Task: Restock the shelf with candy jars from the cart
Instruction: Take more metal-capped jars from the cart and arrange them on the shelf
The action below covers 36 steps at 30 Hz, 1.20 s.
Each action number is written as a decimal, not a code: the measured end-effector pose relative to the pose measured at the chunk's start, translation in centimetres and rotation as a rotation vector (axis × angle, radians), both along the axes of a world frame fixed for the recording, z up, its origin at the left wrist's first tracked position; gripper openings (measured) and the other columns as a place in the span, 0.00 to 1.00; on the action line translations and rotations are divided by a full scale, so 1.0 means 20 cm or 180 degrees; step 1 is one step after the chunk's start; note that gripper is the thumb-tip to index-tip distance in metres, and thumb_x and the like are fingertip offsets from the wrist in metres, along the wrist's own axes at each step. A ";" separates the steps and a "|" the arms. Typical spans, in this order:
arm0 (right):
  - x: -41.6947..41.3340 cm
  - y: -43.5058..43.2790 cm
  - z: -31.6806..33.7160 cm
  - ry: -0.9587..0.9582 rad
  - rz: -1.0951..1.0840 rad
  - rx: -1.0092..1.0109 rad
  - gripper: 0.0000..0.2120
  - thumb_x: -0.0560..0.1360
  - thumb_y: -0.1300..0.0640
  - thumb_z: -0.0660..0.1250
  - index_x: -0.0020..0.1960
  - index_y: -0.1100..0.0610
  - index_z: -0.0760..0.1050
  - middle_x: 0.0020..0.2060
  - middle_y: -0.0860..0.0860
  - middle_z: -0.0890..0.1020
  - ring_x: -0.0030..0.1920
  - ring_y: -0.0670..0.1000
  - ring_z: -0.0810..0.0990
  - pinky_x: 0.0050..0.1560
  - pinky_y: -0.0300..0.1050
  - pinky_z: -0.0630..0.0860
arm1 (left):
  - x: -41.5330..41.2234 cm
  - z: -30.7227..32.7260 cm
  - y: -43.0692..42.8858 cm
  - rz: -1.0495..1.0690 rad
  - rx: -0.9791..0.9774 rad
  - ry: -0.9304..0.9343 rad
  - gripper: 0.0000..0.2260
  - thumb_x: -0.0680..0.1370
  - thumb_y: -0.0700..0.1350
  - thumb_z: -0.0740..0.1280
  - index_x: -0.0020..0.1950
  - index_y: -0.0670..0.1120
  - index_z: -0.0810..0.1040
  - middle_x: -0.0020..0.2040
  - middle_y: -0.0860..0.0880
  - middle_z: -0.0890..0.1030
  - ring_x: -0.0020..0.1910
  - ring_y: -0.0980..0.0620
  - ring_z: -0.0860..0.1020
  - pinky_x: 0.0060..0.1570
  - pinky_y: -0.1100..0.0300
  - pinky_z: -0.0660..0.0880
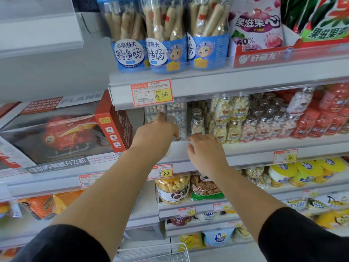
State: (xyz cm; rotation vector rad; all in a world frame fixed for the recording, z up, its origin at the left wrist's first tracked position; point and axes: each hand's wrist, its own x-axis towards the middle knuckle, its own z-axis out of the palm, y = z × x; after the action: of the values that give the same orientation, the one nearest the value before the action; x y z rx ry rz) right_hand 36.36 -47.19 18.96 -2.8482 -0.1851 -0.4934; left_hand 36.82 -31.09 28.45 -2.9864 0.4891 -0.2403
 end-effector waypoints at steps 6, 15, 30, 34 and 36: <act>0.05 -0.02 0.02 0.0206 0.0193 0.0112 0.17 0.80 0.54 0.56 0.67 0.52 0.73 0.63 0.49 0.79 0.63 0.54 0.74 0.62 0.50 0.69 | 0.00 0.01 0.00 -0.0033 -0.0014 0.0040 0.19 0.78 0.38 0.68 0.61 0.61 0.75 0.67 0.48 0.65 0.52 0.44 0.80 0.37 0.52 0.75; -0.09 0.05 0.03 0.0150 0.0942 0.1543 0.09 0.74 0.64 0.68 0.48 0.51 0.80 0.72 0.47 0.68 0.70 0.52 0.67 0.60 0.41 0.68 | -0.01 0.03 -0.02 -0.0270 -0.0165 0.0129 0.12 0.80 0.44 0.67 0.58 0.62 0.76 0.62 0.51 0.67 0.51 0.48 0.79 0.42 0.51 0.80; -0.07 -0.11 -0.04 0.0189 0.0374 0.1032 0.14 0.78 0.56 0.68 0.62 0.49 0.81 0.66 0.49 0.74 0.63 0.51 0.75 0.65 0.52 0.72 | 0.03 -0.01 -0.01 -0.0376 -0.0478 -0.0039 0.10 0.81 0.42 0.64 0.53 0.59 0.77 0.64 0.55 0.74 0.55 0.51 0.78 0.42 0.55 0.76; -0.07 -0.10 -0.04 0.0238 0.0240 0.0698 0.15 0.79 0.52 0.66 0.65 0.47 0.79 0.64 0.49 0.74 0.63 0.51 0.74 0.63 0.50 0.69 | 0.02 -0.02 -0.01 -0.0372 -0.0675 -0.0145 0.08 0.82 0.45 0.63 0.57 0.56 0.77 0.62 0.55 0.75 0.55 0.51 0.77 0.45 0.54 0.77; -0.07 -0.10 -0.04 0.0280 0.0185 0.0668 0.15 0.79 0.52 0.65 0.65 0.48 0.78 0.63 0.49 0.75 0.63 0.51 0.74 0.63 0.50 0.69 | 0.03 -0.02 0.00 -0.0348 -0.0716 -0.0128 0.08 0.82 0.45 0.63 0.59 0.55 0.77 0.63 0.54 0.75 0.55 0.51 0.78 0.45 0.55 0.77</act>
State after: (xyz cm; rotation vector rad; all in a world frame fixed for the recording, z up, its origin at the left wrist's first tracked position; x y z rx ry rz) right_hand 35.02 -49.18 18.23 -2.6450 -0.1874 -0.3526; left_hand 37.33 -31.17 27.99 -3.1673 0.6635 -0.3886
